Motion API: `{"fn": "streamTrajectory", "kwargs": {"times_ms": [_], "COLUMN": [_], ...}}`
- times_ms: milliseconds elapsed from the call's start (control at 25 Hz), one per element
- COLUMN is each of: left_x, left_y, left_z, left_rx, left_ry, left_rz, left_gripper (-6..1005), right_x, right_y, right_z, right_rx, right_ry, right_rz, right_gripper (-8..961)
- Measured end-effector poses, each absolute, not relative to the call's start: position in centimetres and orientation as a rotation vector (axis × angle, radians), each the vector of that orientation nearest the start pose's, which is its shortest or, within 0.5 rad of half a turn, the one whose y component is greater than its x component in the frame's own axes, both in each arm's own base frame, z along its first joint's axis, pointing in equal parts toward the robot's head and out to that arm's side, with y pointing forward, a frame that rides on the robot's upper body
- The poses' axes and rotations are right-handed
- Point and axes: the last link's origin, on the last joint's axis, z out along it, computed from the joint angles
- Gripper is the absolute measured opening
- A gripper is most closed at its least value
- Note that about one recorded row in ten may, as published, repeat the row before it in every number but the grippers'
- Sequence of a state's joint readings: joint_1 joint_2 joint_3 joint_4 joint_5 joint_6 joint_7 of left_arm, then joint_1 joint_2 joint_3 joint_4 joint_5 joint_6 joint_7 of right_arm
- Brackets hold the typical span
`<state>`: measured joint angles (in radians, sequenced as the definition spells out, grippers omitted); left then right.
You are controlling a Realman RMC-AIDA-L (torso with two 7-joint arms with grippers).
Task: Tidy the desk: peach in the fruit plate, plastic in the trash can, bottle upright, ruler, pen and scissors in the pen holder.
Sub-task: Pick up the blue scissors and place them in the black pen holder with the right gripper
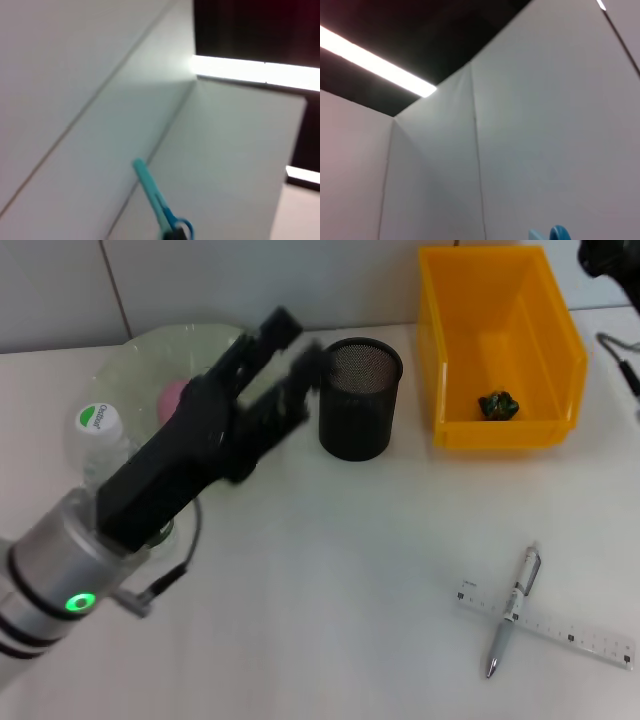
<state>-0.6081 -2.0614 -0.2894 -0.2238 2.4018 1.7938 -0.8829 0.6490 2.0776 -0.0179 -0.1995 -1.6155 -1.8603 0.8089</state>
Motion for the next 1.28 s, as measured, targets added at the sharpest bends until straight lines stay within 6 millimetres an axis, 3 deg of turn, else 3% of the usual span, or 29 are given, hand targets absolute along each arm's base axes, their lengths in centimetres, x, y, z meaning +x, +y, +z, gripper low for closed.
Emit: {"fn": "streamTrajectory", "kwargs": {"times_ms": [120, 480, 640, 800, 1280], "left_x": [-18.9, -23.6, -24.5, -25.2, -26.2], "left_y": [28.7, 29.5, 29.8, 29.7, 29.4], "left_z": [-4.0, -0.8, 0.1, 0.7, 1.6], "left_rx": [-2.345, -2.730, -2.843, -2.848, -2.827], "left_ry": [-0.518, -0.299, -0.252, -0.225, -0.209], "left_rz": [-1.777, -1.248, -1.047, -0.987, -0.937], "left_gripper": [814, 815, 815, 815, 814], "right_x": [22.4, 21.5, 19.3, 17.1, 10.1], "right_y": [34.7, 37.4, 39.3, 40.4, 41.4], "right_z": [6.8, 9.2, 10.1, 11.6, 14.2], "right_rx": [-1.841, -2.121, -2.336, -2.476, -2.633], "right_ry": [0.219, 0.429, 0.563, 0.688, 0.817], "right_rz": [1.582, 1.430, 1.232, 1.011, 0.213], "right_gripper": [72, 73, 73, 74, 75]}}
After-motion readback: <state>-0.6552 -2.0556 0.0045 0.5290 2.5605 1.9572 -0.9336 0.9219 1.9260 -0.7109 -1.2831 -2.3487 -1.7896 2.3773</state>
